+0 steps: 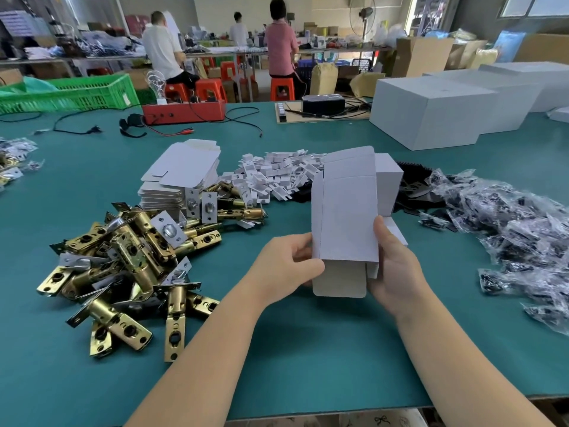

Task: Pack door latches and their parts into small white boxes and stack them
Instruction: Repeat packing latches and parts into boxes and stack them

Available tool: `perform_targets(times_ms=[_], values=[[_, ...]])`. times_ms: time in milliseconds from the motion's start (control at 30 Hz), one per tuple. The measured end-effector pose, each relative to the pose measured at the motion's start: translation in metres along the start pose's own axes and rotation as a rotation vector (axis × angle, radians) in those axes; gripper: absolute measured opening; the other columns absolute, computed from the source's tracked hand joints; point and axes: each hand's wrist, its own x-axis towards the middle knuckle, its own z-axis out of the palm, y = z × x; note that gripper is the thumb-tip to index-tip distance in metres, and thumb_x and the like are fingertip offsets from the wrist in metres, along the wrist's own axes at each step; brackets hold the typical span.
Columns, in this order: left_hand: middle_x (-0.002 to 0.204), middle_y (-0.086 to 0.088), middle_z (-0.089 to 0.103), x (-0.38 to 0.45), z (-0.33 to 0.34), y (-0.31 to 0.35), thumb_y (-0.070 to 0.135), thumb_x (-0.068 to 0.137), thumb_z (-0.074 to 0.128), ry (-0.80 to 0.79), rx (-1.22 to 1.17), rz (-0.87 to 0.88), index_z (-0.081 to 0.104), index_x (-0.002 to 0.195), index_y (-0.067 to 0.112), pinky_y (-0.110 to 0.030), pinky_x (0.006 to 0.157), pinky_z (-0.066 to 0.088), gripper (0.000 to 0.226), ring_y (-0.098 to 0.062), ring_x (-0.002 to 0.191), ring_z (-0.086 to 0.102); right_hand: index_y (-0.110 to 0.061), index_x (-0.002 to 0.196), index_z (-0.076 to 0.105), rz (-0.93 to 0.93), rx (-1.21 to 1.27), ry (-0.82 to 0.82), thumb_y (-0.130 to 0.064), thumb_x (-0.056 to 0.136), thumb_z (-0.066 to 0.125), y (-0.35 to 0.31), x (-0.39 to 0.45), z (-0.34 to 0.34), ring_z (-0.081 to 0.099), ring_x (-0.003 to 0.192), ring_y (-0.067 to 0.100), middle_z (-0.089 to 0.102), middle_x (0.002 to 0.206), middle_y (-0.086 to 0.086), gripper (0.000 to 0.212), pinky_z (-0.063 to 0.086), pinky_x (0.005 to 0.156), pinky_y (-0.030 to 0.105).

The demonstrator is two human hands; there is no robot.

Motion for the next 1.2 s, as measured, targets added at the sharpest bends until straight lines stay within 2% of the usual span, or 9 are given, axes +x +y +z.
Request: perform_targets(times_ms=[233, 400, 533, 600, 733, 867, 967, 1067, 1200], values=[[0.103, 0.008, 0.073, 0.004, 0.001, -0.005, 0.016, 0.073, 0.051, -0.034, -0.047, 0.026, 0.068, 0.11, 0.037, -0.029, 0.076, 0.058, 0.046, -0.009, 0.095, 0.068, -0.026, 0.102, 0.074, -0.015, -0.111, -0.154, -0.041, 0.083, 0.059, -0.002, -0.003, -0.001, 0.069, 0.097, 0.026, 0.071, 0.111, 0.008, 0.028, 0.058, 0.068, 0.041], [0.081, 0.011, 0.07, 0.003, 0.001, -0.003, 0.051, 0.071, 0.059, -0.031, -0.021, 0.014, 0.072, 0.08, 0.04, -0.025, 0.068, 0.052, 0.019, -0.008, 0.075, 0.062, -0.014, 0.11, 0.065, -0.011, -0.226, -0.037, -0.034, 0.076, 0.072, -0.005, 0.001, -0.001, 0.07, 0.09, 0.024, 0.072, 0.106, 0.01, 0.04, 0.058, 0.066, 0.037], [0.062, -0.011, 0.046, 0.008, 0.003, -0.004, 0.077, 0.072, 0.058, 0.136, 0.003, -0.053, 0.046, 0.056, 0.002, -0.03, 0.06, 0.038, 0.078, -0.02, 0.058, 0.043, -0.012, 0.11, 0.06, -0.052, -0.341, 0.014, -0.034, 0.065, 0.071, -0.003, -0.001, 0.001, 0.071, 0.085, 0.018, 0.073, 0.1, 0.004, 0.051, 0.055, 0.062, 0.028], [0.057, -0.006, 0.033, 0.009, 0.002, -0.005, 0.071, 0.079, 0.052, 0.201, -0.025, -0.05, 0.032, 0.051, 0.008, -0.026, 0.055, 0.028, 0.072, -0.018, 0.053, 0.032, -0.013, 0.109, 0.059, -0.057, -0.361, 0.026, -0.032, 0.065, 0.072, -0.001, 0.0, 0.002, 0.071, 0.086, 0.019, 0.073, 0.1, 0.003, 0.05, 0.056, 0.063, 0.03], [0.069, -0.008, 0.045, 0.011, 0.004, -0.008, 0.048, 0.093, 0.054, 0.231, -0.123, -0.048, 0.051, 0.067, -0.01, -0.026, 0.062, 0.029, 0.064, -0.017, 0.064, 0.039, -0.016, 0.11, 0.06, -0.079, -0.388, 0.029, -0.034, 0.065, 0.072, 0.003, 0.0, 0.001, 0.071, 0.091, 0.021, 0.073, 0.103, 0.002, 0.05, 0.057, 0.072, 0.035], [0.086, -0.022, 0.063, 0.012, 0.001, -0.008, 0.041, 0.097, 0.054, 0.195, -0.216, -0.039, 0.059, 0.089, -0.019, -0.036, 0.075, 0.038, 0.061, -0.025, 0.079, 0.052, -0.025, 0.091, 0.067, -0.119, -0.538, 0.127, -0.048, 0.087, 0.058, 0.009, 0.001, 0.005, 0.07, 0.075, 0.005, 0.074, 0.086, -0.011, 0.025, 0.052, 0.059, 0.02], [0.097, -0.02, 0.072, 0.012, -0.001, -0.011, 0.038, 0.097, 0.054, 0.163, -0.206, -0.091, 0.066, 0.093, -0.013, -0.032, 0.079, 0.049, 0.053, -0.023, 0.082, 0.064, -0.02, 0.081, 0.069, -0.108, -0.604, 0.205, -0.048, 0.094, 0.05, 0.008, 0.002, 0.005, 0.069, 0.071, 0.009, 0.074, 0.08, -0.009, 0.036, 0.055, 0.066, 0.028], [0.083, -0.009, 0.069, 0.016, 0.002, -0.009, 0.04, 0.096, 0.056, 0.242, -0.248, -0.134, 0.065, 0.083, 0.002, -0.027, 0.068, 0.047, 0.041, -0.021, 0.074, 0.06, -0.014, 0.085, 0.068, -0.109, -0.671, 0.189, -0.044, 0.093, 0.053, 0.005, 0.001, 0.005, 0.068, 0.076, 0.019, 0.074, 0.084, -0.001, 0.034, 0.054, 0.075, 0.039], [0.082, -0.009, 0.057, 0.017, 0.003, -0.005, 0.045, 0.096, 0.054, 0.454, -0.314, -0.087, 0.062, 0.084, 0.003, -0.032, 0.07, 0.037, 0.044, -0.019, 0.074, 0.051, -0.013, 0.081, 0.067, -0.111, -0.707, 0.114, -0.042, 0.092, 0.055, 0.01, -0.002, 0.009, 0.064, 0.068, 0.015, 0.072, 0.075, -0.004, 0.034, 0.052, 0.066, 0.032]])
